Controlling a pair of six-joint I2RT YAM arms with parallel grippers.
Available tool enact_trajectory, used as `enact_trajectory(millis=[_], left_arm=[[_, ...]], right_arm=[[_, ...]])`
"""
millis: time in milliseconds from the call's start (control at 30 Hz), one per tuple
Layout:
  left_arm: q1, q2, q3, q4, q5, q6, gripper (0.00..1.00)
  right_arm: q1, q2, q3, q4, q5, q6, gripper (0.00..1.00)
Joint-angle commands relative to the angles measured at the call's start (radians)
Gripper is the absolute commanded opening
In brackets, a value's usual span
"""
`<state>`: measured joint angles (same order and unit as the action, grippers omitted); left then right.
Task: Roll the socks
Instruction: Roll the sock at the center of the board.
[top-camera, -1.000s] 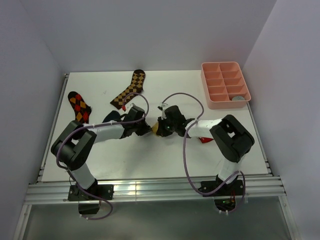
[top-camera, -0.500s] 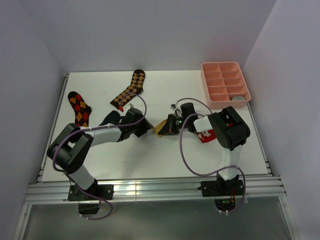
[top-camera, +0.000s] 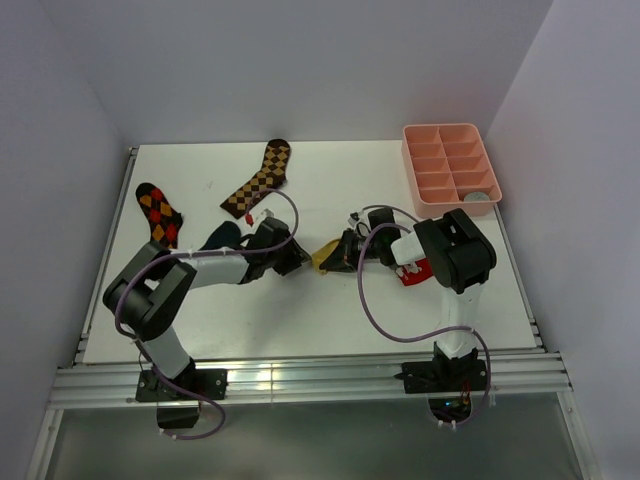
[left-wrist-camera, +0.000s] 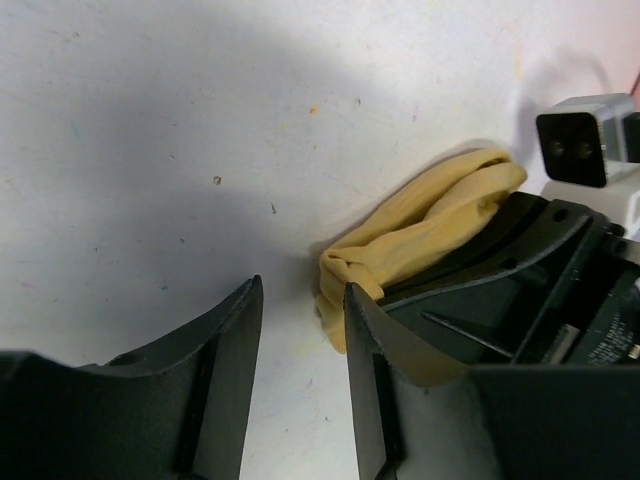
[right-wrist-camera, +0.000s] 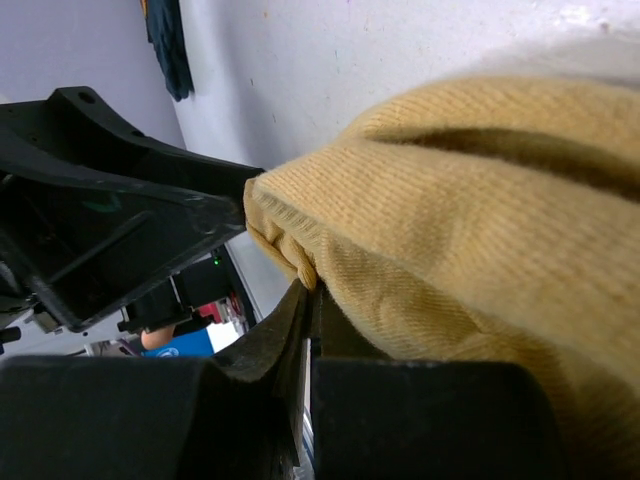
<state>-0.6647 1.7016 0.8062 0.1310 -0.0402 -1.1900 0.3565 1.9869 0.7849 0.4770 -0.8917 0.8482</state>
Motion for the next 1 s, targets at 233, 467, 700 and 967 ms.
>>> enact_trajectory(millis=[233,467,700,967], left_arm=[[-0.024,0.093,0.079,0.025,0.007,0.024,0.39],[-0.026,0.115,0.085,0.030,0.010,0.032,0.29],[-0.029,0.125,0.091,0.007,0.002,0.044,0.05],[-0.029,0.106,0.128,-0.077,-0.049,0.082,0.00]], right_arm=[[-0.008,0.015,0.016,-0.057,0.037,-0.015,0.02],[-0.008,0.012,0.024,-0.081,0.053,-0.029,0.02],[-0.004,-0.046,0.054,-0.214,0.131,-0.134,0.18],[0.096,-0.291,0.089,-0.448,0.483,-0.375,0.38]])
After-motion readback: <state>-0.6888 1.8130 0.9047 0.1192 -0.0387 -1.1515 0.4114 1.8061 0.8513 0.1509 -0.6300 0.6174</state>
